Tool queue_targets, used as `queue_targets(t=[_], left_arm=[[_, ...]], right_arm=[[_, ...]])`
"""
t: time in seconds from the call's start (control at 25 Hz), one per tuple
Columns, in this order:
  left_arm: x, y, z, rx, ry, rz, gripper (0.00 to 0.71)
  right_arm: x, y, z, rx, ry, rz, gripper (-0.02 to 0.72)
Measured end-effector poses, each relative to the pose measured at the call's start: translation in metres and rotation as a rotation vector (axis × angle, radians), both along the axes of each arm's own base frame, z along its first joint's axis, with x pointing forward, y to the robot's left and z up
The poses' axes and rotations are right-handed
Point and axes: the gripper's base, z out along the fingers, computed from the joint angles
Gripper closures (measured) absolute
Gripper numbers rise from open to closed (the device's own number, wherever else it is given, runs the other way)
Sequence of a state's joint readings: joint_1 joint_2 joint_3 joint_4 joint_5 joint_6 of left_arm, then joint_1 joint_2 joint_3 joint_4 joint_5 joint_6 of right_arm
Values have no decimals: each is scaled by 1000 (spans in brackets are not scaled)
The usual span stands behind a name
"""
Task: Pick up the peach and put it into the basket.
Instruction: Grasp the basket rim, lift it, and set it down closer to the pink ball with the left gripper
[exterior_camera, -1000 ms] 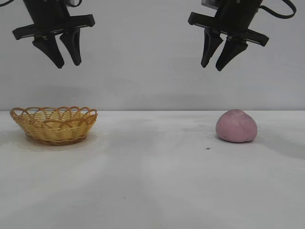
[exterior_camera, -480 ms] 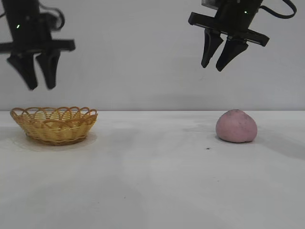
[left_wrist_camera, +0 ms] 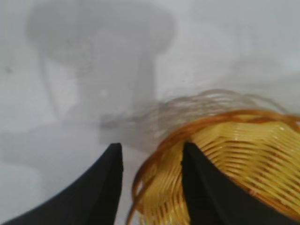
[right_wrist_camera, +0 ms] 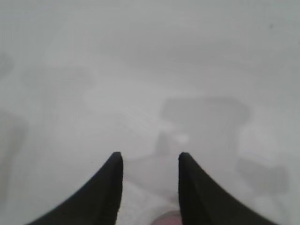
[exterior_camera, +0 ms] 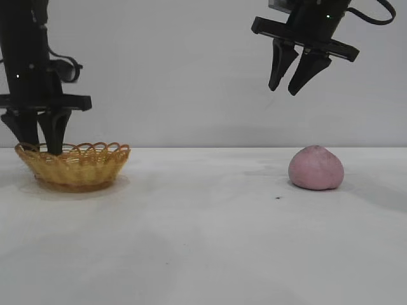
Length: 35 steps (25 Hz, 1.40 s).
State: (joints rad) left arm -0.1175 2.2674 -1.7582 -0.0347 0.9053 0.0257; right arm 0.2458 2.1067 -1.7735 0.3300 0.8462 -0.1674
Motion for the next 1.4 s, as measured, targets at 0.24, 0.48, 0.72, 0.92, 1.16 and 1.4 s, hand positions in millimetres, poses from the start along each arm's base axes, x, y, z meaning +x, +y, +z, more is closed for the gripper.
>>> queue_targets(t=[0.24,0.48,0.72,0.92,1.16,1.4], left_arm=[[0,-15,21,-218,-76,103,710],[-54,-40,28,-491,-127,303,710],[-117,-74,-1,-508,-124,344,710],[-133,-83,-14,-465,-128,321,710],[-132,-83,-14,-457,-141,302,638],[-133,-84,-14,-454,-138,291,291]], right_arm=[[0,0,0,-3,-1,2,459],[0,0,0,-8,2,6,459],[0,0,0,-8,1,6,459],[0,0,0,-8,1,6,459],[0,0,0,-6,2,6,459],[0,0,0,-5,2,5,459]])
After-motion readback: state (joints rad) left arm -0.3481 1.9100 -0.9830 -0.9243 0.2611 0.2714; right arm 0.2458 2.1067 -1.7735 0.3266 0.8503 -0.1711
